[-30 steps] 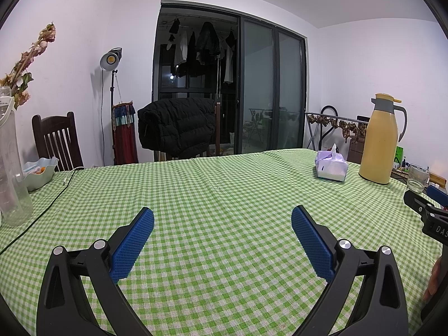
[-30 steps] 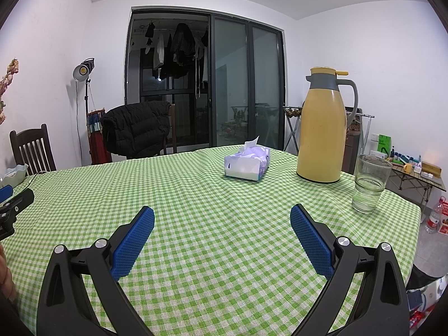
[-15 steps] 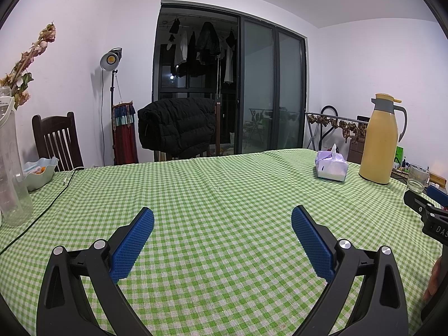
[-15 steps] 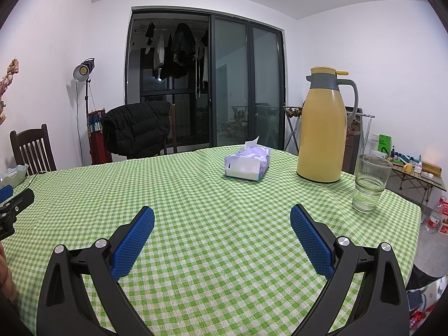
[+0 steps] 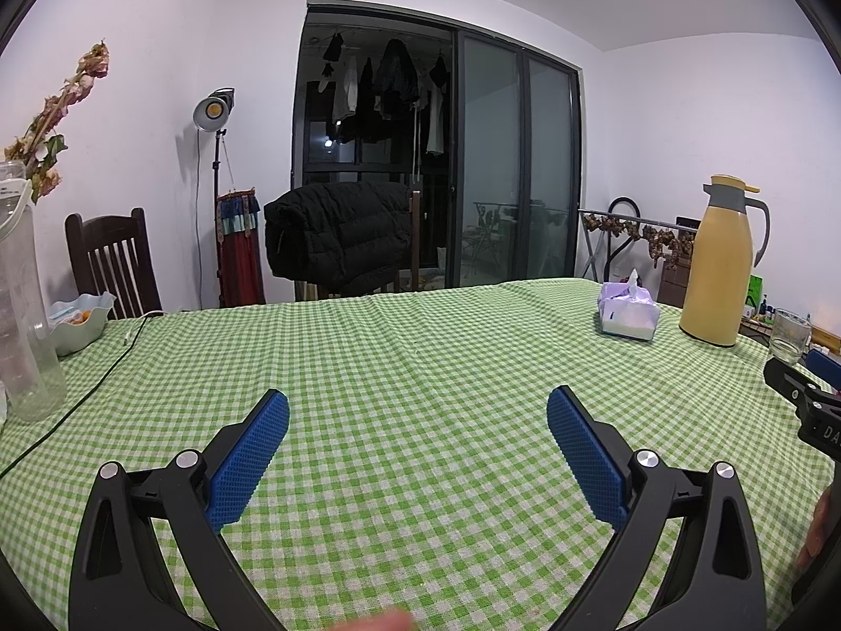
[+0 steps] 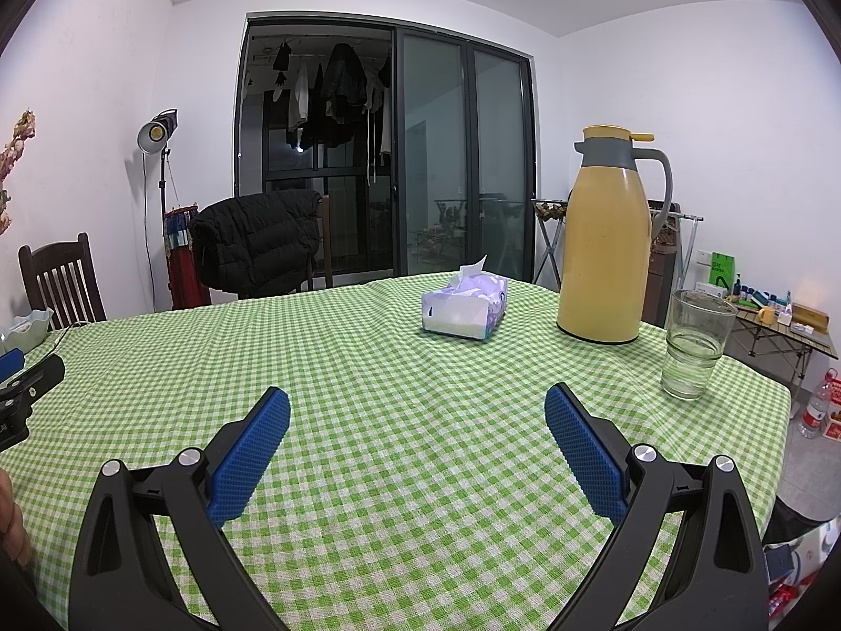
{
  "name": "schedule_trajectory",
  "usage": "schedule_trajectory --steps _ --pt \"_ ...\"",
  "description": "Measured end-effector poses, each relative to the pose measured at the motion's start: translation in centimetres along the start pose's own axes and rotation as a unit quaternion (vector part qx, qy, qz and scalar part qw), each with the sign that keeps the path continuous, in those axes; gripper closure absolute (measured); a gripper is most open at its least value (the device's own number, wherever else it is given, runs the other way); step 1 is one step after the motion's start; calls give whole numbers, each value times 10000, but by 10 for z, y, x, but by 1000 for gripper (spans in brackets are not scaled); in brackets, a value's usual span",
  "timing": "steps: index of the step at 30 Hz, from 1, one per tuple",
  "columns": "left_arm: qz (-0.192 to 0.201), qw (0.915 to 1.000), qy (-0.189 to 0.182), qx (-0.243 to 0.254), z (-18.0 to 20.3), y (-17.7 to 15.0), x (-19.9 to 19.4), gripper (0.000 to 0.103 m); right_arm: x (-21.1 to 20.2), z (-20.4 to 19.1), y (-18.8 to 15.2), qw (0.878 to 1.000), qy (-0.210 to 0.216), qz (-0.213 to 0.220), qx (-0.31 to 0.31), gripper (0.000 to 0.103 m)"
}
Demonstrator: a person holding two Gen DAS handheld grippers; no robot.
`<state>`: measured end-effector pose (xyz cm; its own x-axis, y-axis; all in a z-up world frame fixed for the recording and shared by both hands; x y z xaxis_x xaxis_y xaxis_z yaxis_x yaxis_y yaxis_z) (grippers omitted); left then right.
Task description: Collect trash
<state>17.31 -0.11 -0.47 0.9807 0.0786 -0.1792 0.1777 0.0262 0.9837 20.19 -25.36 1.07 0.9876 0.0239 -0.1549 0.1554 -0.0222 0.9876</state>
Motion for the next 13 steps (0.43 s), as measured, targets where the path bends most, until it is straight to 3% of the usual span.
schedule_trajectory --steps 6,13 --pt "-55 9998 187 -95 -7 0 1 8 0 0 0 10000 0 0 -1 9" --pt "-286 9989 103 -356 -18 -3 10 8 0 1 0 10000 2 -6 13 9"
Point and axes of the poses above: each gripper's, at about its wrist camera, not at the fingertips, and x roughly the way its jaws point, z to its right, y to its top, the point moved 6 cm from there along x, roughly the way its jaws point, and after that the axes turned 7 degrees about z, right-handed, at the moved point
